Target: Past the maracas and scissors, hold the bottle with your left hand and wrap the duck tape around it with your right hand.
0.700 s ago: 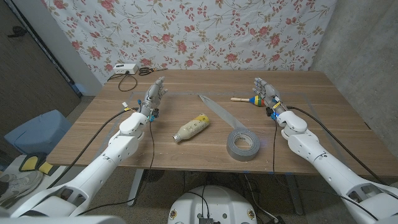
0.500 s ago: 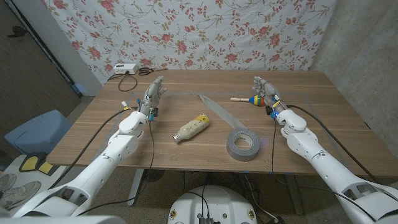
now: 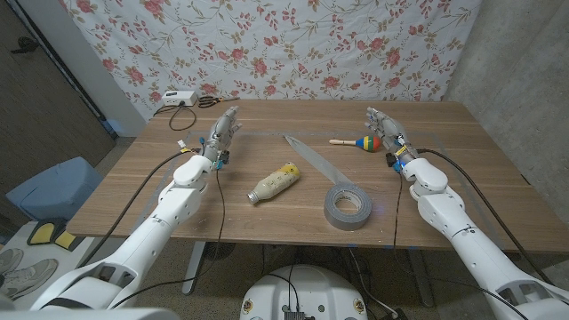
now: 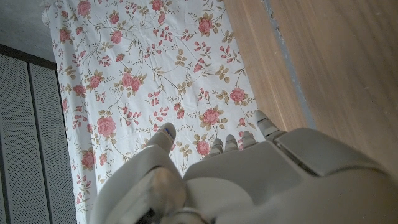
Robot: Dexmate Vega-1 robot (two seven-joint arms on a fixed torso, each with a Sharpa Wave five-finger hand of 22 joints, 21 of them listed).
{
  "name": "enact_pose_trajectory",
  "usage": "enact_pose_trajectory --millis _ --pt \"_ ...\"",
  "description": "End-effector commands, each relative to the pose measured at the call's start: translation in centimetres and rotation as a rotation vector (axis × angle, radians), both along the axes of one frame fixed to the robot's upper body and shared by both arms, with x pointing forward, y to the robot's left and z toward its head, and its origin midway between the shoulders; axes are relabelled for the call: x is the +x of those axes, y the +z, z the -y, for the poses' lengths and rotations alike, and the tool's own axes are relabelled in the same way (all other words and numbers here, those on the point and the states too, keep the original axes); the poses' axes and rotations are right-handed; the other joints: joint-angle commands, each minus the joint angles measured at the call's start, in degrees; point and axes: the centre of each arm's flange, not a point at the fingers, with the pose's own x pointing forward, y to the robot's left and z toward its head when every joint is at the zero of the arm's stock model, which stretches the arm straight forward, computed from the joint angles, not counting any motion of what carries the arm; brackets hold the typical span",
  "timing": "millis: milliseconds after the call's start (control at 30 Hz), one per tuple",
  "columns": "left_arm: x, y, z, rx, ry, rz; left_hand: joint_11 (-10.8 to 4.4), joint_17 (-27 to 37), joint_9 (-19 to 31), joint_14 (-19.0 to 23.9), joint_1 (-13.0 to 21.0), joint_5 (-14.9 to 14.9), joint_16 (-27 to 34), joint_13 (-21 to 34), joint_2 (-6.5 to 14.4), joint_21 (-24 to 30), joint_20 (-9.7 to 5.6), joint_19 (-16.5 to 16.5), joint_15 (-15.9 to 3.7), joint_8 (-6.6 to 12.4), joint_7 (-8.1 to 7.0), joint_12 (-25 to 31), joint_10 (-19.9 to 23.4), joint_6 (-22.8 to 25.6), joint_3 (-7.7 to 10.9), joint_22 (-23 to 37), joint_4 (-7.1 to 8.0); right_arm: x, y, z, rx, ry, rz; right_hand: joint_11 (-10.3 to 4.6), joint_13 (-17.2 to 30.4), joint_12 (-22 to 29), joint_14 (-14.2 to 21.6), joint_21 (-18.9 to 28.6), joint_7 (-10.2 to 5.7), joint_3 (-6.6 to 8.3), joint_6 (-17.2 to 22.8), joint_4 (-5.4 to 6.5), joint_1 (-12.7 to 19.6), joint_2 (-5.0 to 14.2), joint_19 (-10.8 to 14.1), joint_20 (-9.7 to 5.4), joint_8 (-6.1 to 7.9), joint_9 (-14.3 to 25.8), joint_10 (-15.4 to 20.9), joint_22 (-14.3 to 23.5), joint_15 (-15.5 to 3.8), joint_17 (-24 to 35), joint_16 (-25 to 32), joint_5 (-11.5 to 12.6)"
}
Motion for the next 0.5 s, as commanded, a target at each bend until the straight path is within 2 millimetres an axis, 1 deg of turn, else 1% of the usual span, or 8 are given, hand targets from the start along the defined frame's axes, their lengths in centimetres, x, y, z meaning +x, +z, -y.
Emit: enact_pose_trajectory --millis 33,67,133,200,367,500 --pt "0.2 0.6 1.1 0.053 -0.013 -0.005 1.00 0.1 0.3 0.1 0.2 0.2 0.4 0.2 -0.7 -0.3 1.25 -0.1 1.29 0.54 -1.43 0.7 0.9 0.6 -0.13 0.3 -0.46 -2.7 -0.7 1.2 -0.101 -0.080 -0.012 0.56 0.1 0.2 0.4 -0.1 0.37 0.00 0.3 -0.33 0.2 -0.30 0.4 0.13 0.32 0.1 0.3 0.2 0.46 0.0 0.2 0.4" --pt "0.1 0.7 1.2 0.058 -0.012 -0.005 0.99 0.1 0.4 0.2 0.1 0.2 0.4 0.2 -0.8 -0.3 1.94 0.0 1.79 0.54 -1.80 0.7 0.9 0.8 -0.21 0.3 -0.51 -2.9 -0.7 1.2 -0.119 -0.091 -0.014 0.58 0.1 0.1 0.4 -0.1 0.35 -0.01 0.3 -0.35 0.2 -0.31 0.4 0.25 0.31 0.1 0.3 0.2 0.63 0.0 0.2 0.4" --pt "0.0 0.7 1.3 0.068 -0.016 -0.004 1.30 0.1 0.4 0.9 0.0 0.2 0.6 0.2 -1.0 -0.3 2.66 0.3 2.39 0.54 -2.21 0.9 1.6 1.1 -0.34 0.3 -0.64 -3.2 -0.7 1.2 -0.145 -0.096 -0.015 0.46 0.2 0.1 0.4 -0.2 0.33 -0.04 0.3 -0.40 0.2 -0.34 0.3 0.40 0.31 0.1 0.2 0.2 0.91 0.0 0.2 0.4" --pt "-0.3 0.9 1.5 0.092 -0.012 -0.008 1.19 0.1 0.4 1.6 0.1 0.1 0.7 0.2 -1.4 -0.5 3.45 0.4 2.90 0.55 -2.80 1.0 1.9 1.4 -0.50 0.3 -0.94 -3.6 -0.8 1.2 -0.155 -0.109 -0.023 0.41 0.2 0.0 0.3 -0.2 0.31 -0.05 0.3 -0.42 0.3 -0.36 0.3 0.50 0.32 0.1 0.1 0.2 0.95 0.0 0.1 0.4" --pt "-1.2 0.9 1.9 0.144 0.010 -0.013 0.70 0.1 0.4 2.9 0.4 0.1 0.9 0.3 -2.4 -0.4 3.86 1.6 3.04 0.63 -3.22 1.3 3.0 2.2 -0.85 0.3 -1.81 -4.9 -1.1 1.5 -0.222 -0.148 -0.033 0.40 0.2 -0.2 0.0 -0.4 0.21 -0.14 0.2 -0.50 0.2 -0.46 0.1 0.68 0.30 0.2 -0.4 0.2 1.08 0.1 0.0 0.4" --pt "-2.1 0.9 2.2 0.196 0.033 -0.025 0.59 0.1 0.5 3.3 0.7 0.0 0.9 0.3 -3.3 -0.4 3.92 2.2 2.87 0.91 -3.19 1.5 3.5 3.3 -1.13 0.3 -2.60 -6.0 -1.6 1.7 -0.262 -0.190 -0.041 0.41 0.2 -0.3 -0.2 -0.5 0.10 -0.21 0.0 -0.57 0.2 -0.57 0.1 0.75 0.24 0.2 -0.5 0.2 1.17 0.1 -0.1 0.4"
